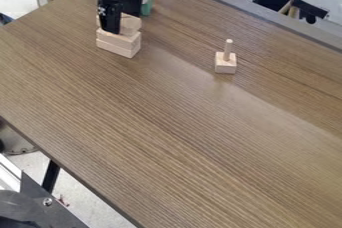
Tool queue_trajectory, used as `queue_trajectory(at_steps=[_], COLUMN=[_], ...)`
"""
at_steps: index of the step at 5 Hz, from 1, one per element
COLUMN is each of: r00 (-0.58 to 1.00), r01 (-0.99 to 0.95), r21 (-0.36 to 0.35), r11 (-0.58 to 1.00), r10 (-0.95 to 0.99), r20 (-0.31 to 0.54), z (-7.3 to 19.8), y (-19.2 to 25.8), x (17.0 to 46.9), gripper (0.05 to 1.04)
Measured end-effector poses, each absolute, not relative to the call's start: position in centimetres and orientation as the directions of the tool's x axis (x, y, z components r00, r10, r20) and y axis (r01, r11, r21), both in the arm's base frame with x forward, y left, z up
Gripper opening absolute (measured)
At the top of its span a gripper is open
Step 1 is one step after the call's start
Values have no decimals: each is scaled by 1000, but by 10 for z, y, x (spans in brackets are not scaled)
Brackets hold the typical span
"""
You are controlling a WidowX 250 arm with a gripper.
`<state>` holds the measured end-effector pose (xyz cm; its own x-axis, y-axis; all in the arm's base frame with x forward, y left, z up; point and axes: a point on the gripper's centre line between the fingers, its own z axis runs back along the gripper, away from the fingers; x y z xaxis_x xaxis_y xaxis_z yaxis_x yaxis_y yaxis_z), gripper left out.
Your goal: Pick rectangle block from the table and place it on top of another block
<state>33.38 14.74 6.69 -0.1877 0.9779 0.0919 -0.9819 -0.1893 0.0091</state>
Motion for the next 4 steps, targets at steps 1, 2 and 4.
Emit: queue_trajectory(at_steps=[1, 2, 4], r00=[-176, -175, -159], r01=[-984, -984, -987], r21=[-7, -2, -35], r11=[-177, -176, -156], r10=[979, 980, 978], r20=[101, 96, 138], z=[74, 74, 92], y=[143, 141, 134], x=[336, 336, 332], gripper=[998, 998, 998])
